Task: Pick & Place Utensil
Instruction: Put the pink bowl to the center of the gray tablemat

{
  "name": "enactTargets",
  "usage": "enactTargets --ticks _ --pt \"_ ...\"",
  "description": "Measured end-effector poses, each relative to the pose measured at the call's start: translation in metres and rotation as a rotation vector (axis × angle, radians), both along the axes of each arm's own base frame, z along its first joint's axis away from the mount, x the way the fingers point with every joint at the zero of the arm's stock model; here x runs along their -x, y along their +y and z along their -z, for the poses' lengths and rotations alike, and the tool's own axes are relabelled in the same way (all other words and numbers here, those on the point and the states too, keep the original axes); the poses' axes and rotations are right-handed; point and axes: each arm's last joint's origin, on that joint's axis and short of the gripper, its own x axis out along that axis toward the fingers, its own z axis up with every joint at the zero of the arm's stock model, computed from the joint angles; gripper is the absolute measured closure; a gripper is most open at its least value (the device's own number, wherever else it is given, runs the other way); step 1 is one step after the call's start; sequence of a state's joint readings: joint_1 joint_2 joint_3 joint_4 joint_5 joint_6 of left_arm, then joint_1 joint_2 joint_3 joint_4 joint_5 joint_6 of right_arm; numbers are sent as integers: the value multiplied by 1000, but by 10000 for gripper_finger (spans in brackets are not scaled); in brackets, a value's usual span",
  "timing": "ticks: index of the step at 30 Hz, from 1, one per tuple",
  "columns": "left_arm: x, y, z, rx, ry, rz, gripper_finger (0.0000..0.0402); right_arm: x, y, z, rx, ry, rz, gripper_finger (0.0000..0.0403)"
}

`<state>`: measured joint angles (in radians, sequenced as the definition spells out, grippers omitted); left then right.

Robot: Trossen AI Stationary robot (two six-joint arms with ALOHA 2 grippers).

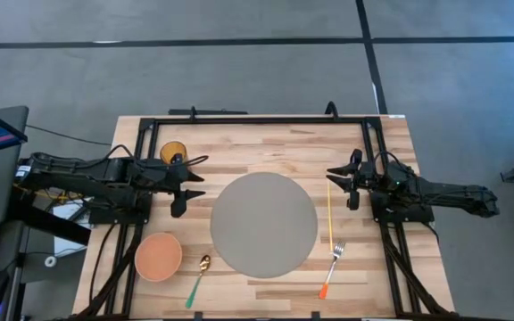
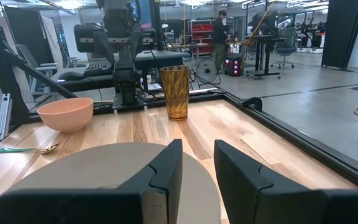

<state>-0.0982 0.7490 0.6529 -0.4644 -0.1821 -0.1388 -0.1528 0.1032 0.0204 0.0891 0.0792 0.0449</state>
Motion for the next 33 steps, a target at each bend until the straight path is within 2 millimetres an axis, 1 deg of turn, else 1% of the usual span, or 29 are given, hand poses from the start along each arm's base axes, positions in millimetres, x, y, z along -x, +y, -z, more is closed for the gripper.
enactTargets --ticks 4,8,12,17,20,22,26,29,33 --pt "0 -1 0 0 0 6 211 0 0 0 0 0 0 316" --pt "0 -4 -9 -22 -26 39 224 0 0 0 0 0 1 316" --pt "0 -9 -17 -39 -48 84 233 0 0 0 0 -1 1 316" --pt "2 -20 -16 -25 -47 144 235 0 0 0 0 -3 1 316" --pt "3 -27 -15 16 -41 169 235 0 0 0 -9 -3 -1 316" --pt "5 -33 -15 53 -34 187 235 0 0 0 -47 -13 -2 316" --pt "13 -43 -8 76 52 234 235 0 0 -1 -122 -37 -3 316" --pt "17 -47 -1 64 108 256 235 0 0 -1 -124 -43 -3 316" --pt "18 -48 7 123 136 216 235 1 -1 -11 -65 -132 39 316"
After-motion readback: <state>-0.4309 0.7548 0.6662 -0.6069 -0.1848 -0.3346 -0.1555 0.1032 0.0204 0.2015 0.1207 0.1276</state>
